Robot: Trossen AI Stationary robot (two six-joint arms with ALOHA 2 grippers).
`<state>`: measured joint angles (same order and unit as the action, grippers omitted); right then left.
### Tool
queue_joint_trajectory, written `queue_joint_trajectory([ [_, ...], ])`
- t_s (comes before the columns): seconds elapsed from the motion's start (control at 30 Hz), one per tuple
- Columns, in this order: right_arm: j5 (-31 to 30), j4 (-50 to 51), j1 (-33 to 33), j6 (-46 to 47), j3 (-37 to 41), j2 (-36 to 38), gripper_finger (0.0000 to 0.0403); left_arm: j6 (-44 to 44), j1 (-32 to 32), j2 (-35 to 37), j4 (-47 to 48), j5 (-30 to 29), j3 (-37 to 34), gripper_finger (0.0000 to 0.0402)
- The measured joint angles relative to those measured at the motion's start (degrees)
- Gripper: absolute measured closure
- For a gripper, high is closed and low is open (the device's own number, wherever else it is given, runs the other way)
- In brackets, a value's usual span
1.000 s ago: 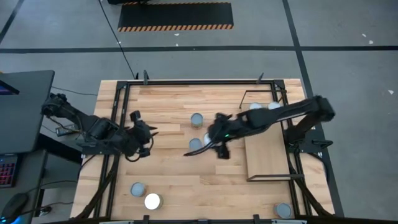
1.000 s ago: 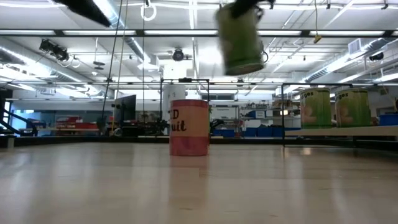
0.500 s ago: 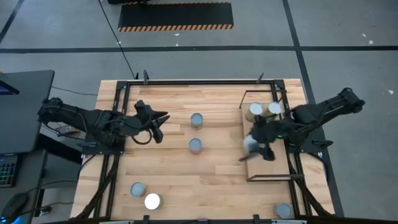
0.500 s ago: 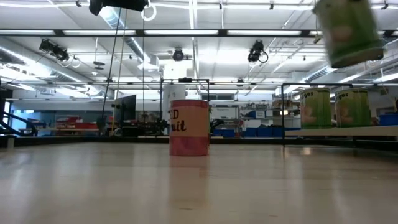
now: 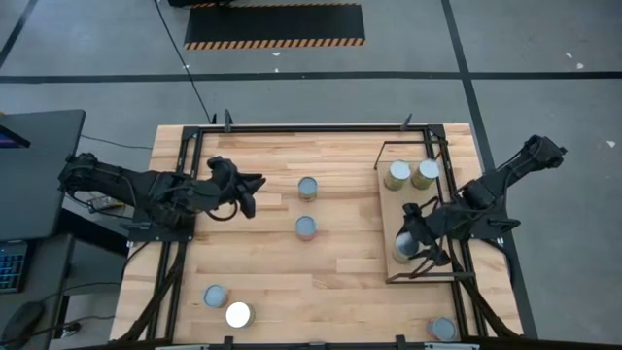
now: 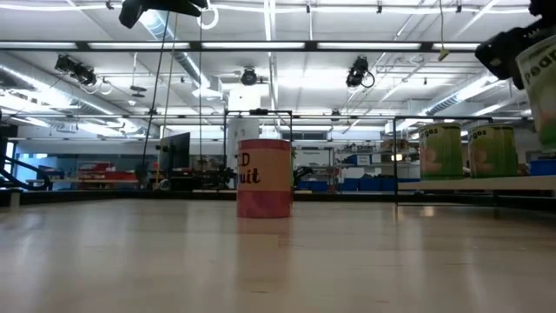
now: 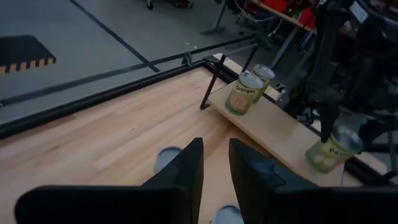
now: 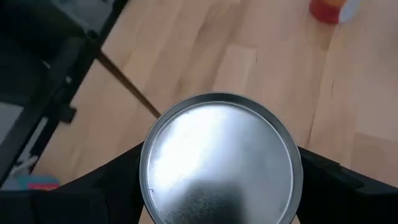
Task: Pick and place cans onto a shelf
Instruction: Put the top canned peas on the shelf
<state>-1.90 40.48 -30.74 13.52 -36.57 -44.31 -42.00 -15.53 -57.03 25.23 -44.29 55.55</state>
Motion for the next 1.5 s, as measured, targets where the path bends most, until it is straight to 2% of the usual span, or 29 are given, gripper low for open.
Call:
queue_joint_trajectory([
  [0.07, -0.1, -2.7, 0.0, -1.6, 0.3, -0.2, 0.0083, -1.1, 0.0, -0.5, -0.1, 0.0, 0.0, 0.0319],
  [0.27, -0.5, -2.7, 0.1, -1.6, 0.8, -1.4, 0.0081, -1.3, -0.1, -1.6, -0.2, 0.7, 0.0, 0.0319],
  [0.57, 0.6, -1.9, 0.0, 12.2, 0.3, -2.5, 0.0079, -2.6, -0.1, -2.3, -1.5, 2.5, 0.0, 0.0319],
  [0.73, -4.0, -1.0, -1.2, 9.3, -0.1, -2.6, 0.0079, -2.4, -0.1, -2.3, -1.4, 2.6, 0.0, 0.0319],
  [0.83, -4.6, 0.5, -1.5, 9.2, -0.1, -2.6, 0.0078, -2.4, -0.1, -2.3, -1.4, 2.6, 0.0, 0.0319],
  [1.03, -4.0, 2.0, -2.2, 10.0, -0.1, -2.6, 0.0076, -2.3, -0.1, -2.3, -1.4, 2.6, 0.0, 0.0319],
  [1.23, -3.9, 1.9, -2.2, 7.8, -0.1, -2.7, 0.0053, -2.3, -0.1, -2.3, -1.4, 3.4, 0.0, 0.0319],
  [1.5, 1.8, 1.8, -2.2, 9.1, -0.1, -5.7, 0.0035, -2.2, -0.1, -2.3, -1.4, 5.6, 0.0, 0.0319],
])
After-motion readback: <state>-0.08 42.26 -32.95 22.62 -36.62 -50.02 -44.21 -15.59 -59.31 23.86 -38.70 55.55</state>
